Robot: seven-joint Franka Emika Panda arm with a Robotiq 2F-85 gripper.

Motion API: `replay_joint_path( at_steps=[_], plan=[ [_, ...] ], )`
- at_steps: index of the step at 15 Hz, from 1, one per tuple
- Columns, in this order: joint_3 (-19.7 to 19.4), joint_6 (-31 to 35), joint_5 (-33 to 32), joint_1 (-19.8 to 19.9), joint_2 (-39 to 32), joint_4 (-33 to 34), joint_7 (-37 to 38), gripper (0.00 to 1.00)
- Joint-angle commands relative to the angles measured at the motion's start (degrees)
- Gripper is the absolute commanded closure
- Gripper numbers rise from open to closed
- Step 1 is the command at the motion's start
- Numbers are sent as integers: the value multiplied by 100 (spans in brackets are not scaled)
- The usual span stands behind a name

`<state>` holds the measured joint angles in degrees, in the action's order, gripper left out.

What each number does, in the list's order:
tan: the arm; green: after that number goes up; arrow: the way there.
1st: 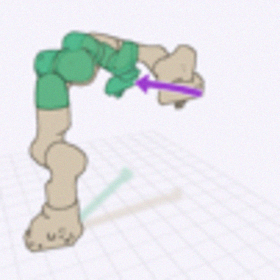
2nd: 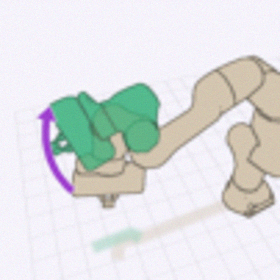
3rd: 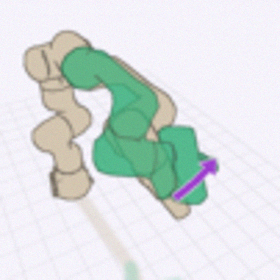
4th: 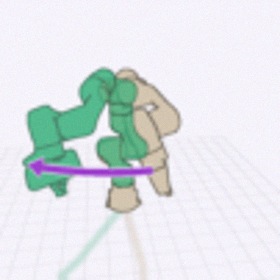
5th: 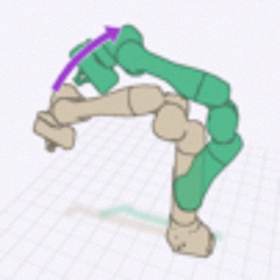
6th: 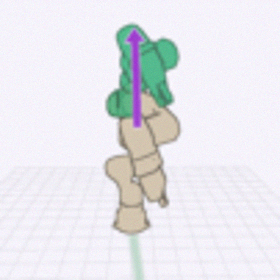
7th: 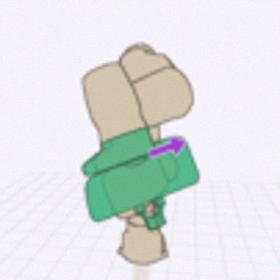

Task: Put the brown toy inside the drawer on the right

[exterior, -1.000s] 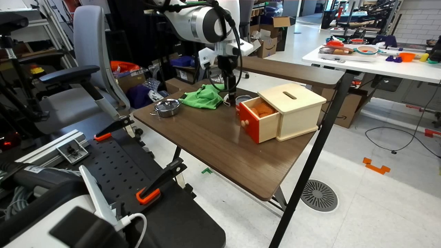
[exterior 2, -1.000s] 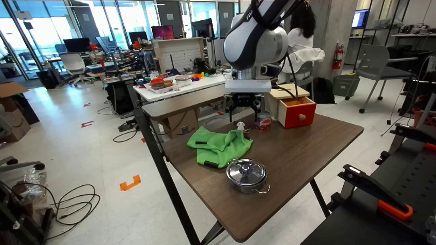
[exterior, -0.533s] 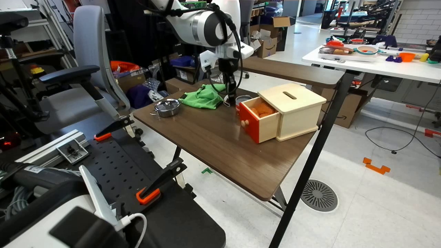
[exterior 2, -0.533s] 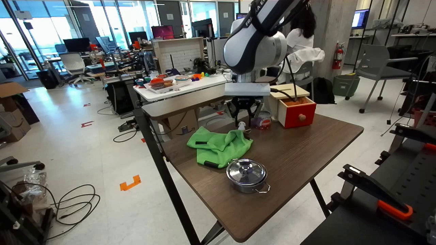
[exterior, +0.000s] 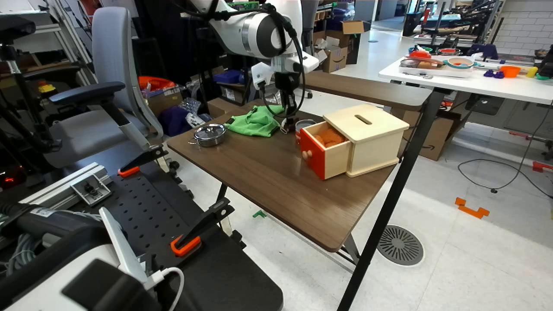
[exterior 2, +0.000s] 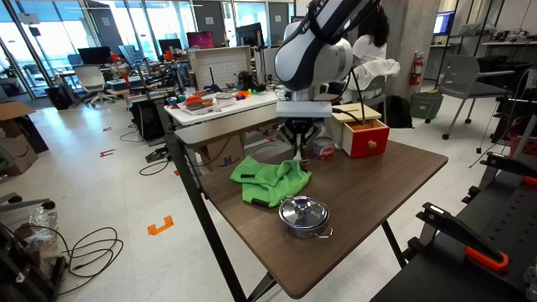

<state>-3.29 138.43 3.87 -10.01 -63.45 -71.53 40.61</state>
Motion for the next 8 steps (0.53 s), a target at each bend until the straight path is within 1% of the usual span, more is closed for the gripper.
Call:
replay_joint_path(
  at_steps=[1, 5, 8],
  plan=[
    [4, -86, 119, -21, 91, 2, 7, 97],
    [64, -14, 164, -13, 434, -381, -32, 97],
    [107, 113, 166, -20, 822, -823, -97, 97]
  ],
)
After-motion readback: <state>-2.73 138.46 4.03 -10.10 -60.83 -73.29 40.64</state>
